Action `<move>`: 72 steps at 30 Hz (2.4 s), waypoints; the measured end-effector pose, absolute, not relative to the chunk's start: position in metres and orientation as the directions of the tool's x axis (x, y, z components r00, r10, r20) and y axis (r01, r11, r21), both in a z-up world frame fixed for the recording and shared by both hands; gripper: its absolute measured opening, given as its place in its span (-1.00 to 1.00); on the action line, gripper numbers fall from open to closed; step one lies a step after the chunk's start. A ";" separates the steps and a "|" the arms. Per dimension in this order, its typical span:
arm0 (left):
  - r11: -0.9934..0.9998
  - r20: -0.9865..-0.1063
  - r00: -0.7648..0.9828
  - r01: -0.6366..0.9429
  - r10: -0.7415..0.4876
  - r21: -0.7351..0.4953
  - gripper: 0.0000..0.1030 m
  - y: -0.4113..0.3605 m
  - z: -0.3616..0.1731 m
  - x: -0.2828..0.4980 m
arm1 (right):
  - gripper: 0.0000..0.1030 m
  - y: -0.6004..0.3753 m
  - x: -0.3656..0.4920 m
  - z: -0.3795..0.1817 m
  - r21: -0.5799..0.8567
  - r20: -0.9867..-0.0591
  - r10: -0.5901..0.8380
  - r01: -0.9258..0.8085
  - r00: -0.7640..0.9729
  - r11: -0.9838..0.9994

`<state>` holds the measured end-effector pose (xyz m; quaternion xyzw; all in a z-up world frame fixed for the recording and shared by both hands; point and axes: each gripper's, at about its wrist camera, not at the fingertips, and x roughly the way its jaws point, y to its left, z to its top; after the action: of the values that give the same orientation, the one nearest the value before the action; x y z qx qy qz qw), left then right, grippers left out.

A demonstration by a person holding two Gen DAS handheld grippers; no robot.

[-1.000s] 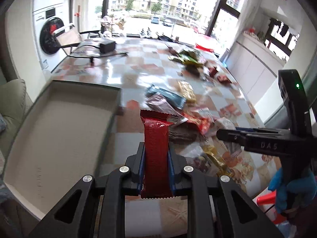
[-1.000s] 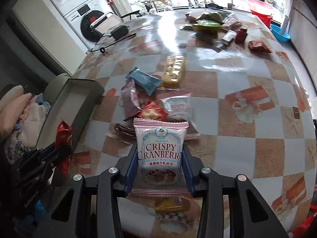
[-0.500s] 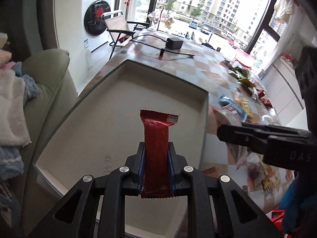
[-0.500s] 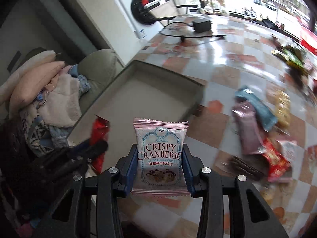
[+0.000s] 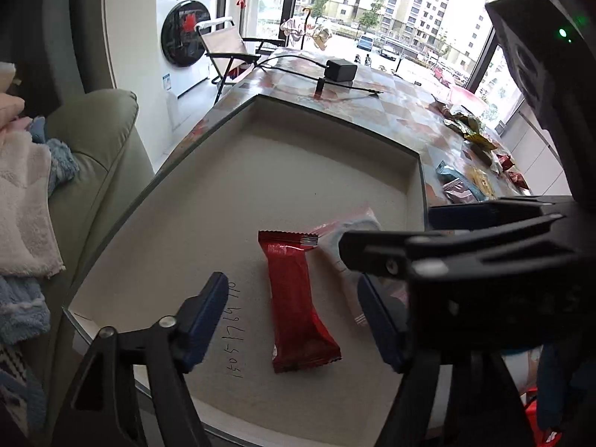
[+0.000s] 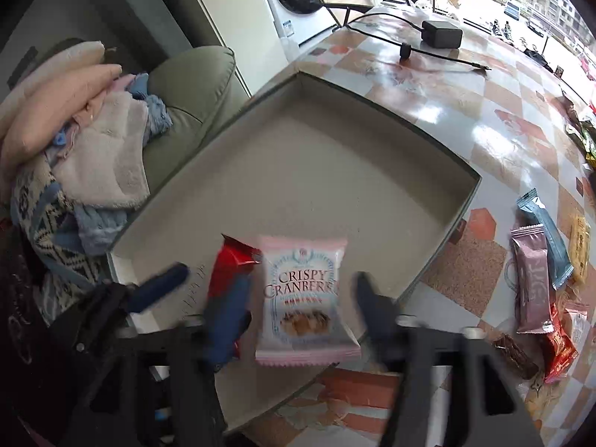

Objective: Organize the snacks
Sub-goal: 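Carry red bar with left tool while right tool carries pink packet into tray, then return both tools to the table and close right tool on gold wrapper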

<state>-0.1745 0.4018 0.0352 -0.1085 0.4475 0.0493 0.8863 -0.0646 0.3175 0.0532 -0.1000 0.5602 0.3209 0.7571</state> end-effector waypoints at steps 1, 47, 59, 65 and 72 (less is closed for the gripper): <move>0.973 -0.806 0.592 -0.181 -0.011 -0.146 0.49 0.401 0.035 -0.174 | 0.98 0.316 -0.065 0.054 0.191 -0.913 0.364 -0.595 0.185 0.781; 0.983 -0.901 0.394 0.079 -0.182 -0.164 0.59 0.206 0.033 -0.131 | 0.98 0.028 -0.081 0.021 0.103 -0.926 0.162 -0.185 0.341 0.977; 0.982 -0.923 0.342 -0.007 -0.175 -0.189 0.60 0.176 0.017 -0.110 | 0.98 -0.015 -0.089 0.020 0.164 -0.914 0.199 -0.127 0.352 0.978; 0.979 -0.913 0.366 -0.017 -0.182 -0.203 0.62 0.181 0.025 -0.111 | 0.98 -0.009 -0.093 0.018 0.164 -0.912 0.212 -0.162 0.351 0.973; 0.986 -0.936 0.318 -0.009 -0.153 -0.164 0.63 0.171 0.010 -0.105 | 0.98 -0.009 -0.098 0.016 0.149 -0.916 0.202 -0.173 0.347 0.974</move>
<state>-0.1053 0.1708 0.0102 -0.0694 0.5823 -0.0444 0.8088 -0.0982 -0.0095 0.0155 0.0126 0.5600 0.1142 0.8205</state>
